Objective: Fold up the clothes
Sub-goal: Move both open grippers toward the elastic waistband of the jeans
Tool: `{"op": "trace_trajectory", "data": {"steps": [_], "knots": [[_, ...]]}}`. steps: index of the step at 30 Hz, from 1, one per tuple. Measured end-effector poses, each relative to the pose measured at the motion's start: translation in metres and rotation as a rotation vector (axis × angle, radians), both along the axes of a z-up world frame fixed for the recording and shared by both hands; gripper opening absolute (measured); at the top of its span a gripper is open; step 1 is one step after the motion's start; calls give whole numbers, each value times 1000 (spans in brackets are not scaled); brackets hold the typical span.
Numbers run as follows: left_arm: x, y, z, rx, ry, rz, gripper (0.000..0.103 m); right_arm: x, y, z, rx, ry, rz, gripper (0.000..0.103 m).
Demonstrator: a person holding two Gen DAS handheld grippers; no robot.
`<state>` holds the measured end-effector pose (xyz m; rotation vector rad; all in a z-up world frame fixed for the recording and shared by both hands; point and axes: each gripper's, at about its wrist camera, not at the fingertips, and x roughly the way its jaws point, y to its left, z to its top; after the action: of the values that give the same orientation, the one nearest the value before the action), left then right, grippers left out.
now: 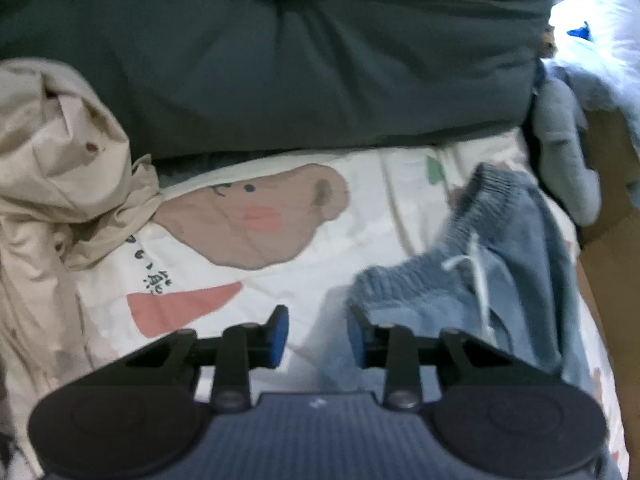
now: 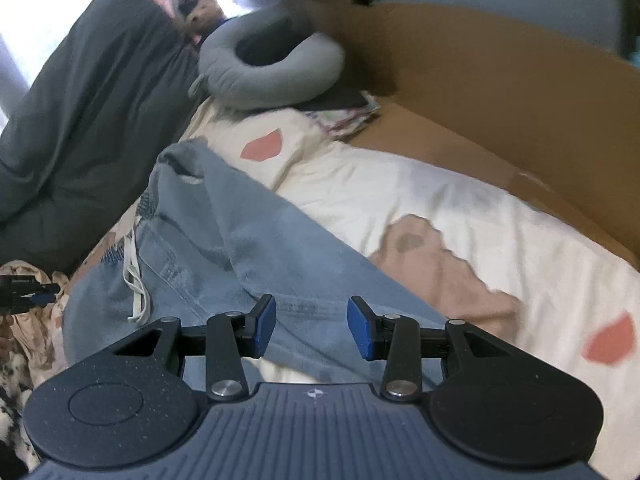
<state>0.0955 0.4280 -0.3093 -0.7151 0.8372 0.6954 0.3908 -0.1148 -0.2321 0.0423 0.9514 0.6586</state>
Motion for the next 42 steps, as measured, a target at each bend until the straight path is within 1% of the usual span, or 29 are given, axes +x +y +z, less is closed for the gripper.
{"op": "trace_trajectory", "data": {"steps": [3, 5, 7, 9, 13, 18, 20, 21, 23, 29, 32, 34, 36, 40, 42], "knots": [[2, 6, -16, -5, 21, 4, 34, 23, 23, -17, 10, 9, 19, 47], [5, 8, -21, -20, 28, -15, 34, 41, 41, -25, 19, 25, 26, 47], [4, 10, -25, -15, 32, -7, 34, 54, 63, -25, 18, 18, 58, 47], [2, 13, -30, -31, 28, 13, 34, 68, 85, -24, 16, 10, 91, 47], [-2, 15, -43, -90, -16, 36, 34, 94, 129, -23, 13, -6, 156, 47], [-3, 12, -51, -118, -69, 49, 34, 116, 176, -20, 10, -14, 212, 47], [-7, 12, -54, -123, -80, 76, 41, 119, 191, -19, 12, -13, 224, 47], [-9, 12, -56, -122, -84, 87, 42, 121, 198, -19, 14, -11, 229, 47], [-13, 9, -58, -119, -87, 96, 42, 121, 212, -20, 13, -10, 245, 47], [-32, 3, -58, -169, -171, 157, 42, 120, 245, -19, -9, -17, 286, 47], [-40, 1, -54, -163, -196, 164, 43, 121, 256, -15, -11, -14, 272, 47], [-47, 1, -53, -162, -227, 191, 45, 119, 260, -11, 0, -11, 249, 47], [-53, 0, -56, -196, -267, 224, 46, 115, 261, -10, 13, -5, 228, 47], [-50, -3, -58, -213, -287, 201, 46, 109, 262, -13, 37, 17, 182, 47], [-47, -3, -56, -218, -301, 186, 45, 106, 263, -13, 29, 18, 189, 47]]}}
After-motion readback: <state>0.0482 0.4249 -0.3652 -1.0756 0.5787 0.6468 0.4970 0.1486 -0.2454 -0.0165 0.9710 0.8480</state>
